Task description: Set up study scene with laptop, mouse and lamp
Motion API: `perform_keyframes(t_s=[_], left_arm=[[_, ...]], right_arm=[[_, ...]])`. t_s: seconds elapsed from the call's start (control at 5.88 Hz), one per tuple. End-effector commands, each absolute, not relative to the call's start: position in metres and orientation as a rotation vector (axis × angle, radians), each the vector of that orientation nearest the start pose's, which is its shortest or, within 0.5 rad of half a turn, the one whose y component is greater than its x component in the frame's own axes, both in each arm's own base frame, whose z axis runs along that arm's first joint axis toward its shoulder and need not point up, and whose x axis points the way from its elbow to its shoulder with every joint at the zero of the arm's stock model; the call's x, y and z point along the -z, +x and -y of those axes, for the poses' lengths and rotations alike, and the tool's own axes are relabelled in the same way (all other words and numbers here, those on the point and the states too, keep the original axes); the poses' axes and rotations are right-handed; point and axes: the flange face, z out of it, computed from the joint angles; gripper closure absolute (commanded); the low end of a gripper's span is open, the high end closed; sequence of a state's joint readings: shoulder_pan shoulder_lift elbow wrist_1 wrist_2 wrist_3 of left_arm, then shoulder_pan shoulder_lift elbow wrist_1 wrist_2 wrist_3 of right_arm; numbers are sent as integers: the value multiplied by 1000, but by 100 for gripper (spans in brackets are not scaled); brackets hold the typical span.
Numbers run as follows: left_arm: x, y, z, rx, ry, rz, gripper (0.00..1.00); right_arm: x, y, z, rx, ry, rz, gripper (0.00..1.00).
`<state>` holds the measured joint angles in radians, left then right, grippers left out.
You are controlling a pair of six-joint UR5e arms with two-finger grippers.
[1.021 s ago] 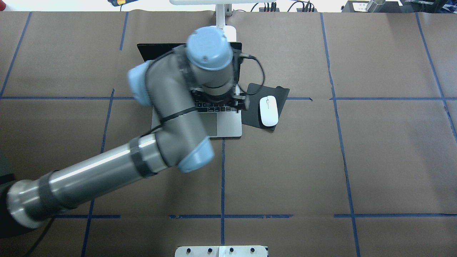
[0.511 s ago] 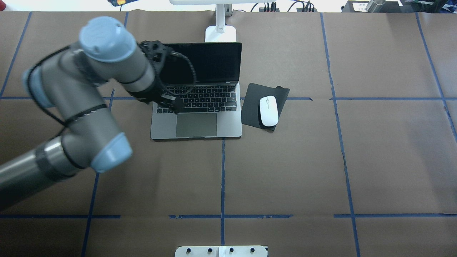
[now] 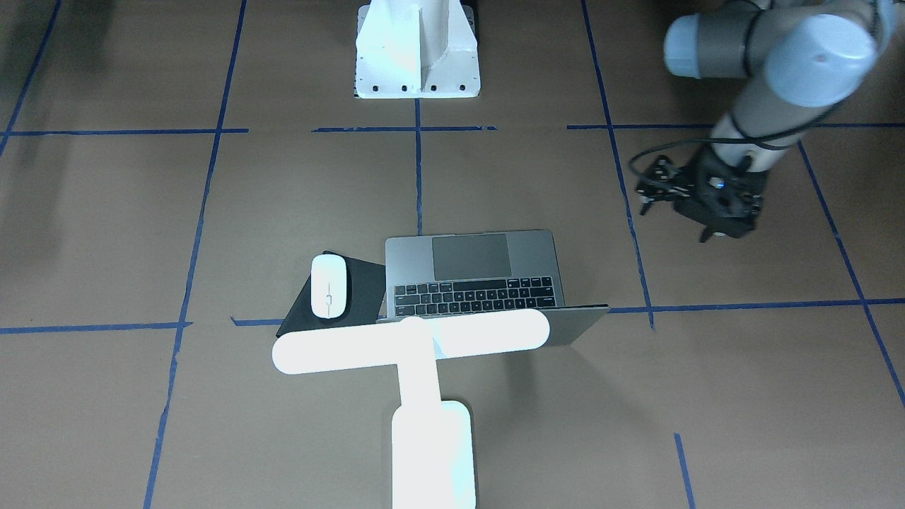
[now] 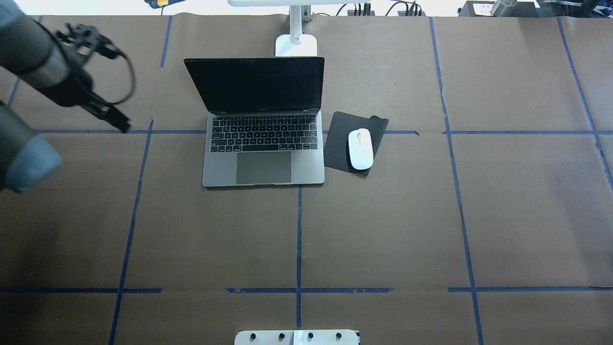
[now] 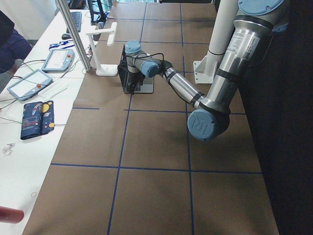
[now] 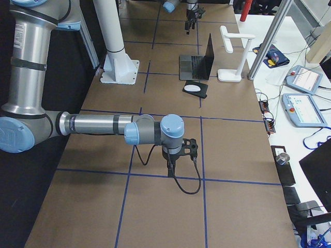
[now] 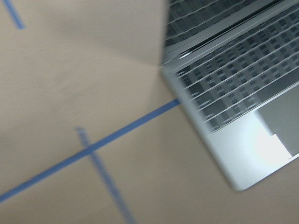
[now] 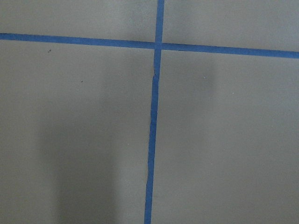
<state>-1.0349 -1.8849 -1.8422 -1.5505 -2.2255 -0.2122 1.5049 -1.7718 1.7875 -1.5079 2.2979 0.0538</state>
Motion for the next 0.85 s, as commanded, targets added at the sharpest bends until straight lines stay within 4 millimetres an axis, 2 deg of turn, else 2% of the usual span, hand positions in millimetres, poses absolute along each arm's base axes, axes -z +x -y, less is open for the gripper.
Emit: perform_keyframes(t_s=[0.0, 0.17, 0.34, 0.51, 0.68], left_arm=[[-431, 137, 544, -485, 223, -774, 0], [-451, 93, 547, -465, 178, -744, 0], [-500, 30, 531, -373, 127, -726, 0], [-550, -1, 501, -302, 67, -726, 0], [-589, -31, 474, -325, 83, -724, 0]], right_arm=[[-639, 40, 416, 41, 33, 730, 0], [-639, 39, 416, 42, 32, 730, 0], [-639, 39, 415, 42, 31, 730, 0], [-640, 39, 415, 41, 29, 730, 0], [-641, 39, 415, 42, 28, 730, 0]])
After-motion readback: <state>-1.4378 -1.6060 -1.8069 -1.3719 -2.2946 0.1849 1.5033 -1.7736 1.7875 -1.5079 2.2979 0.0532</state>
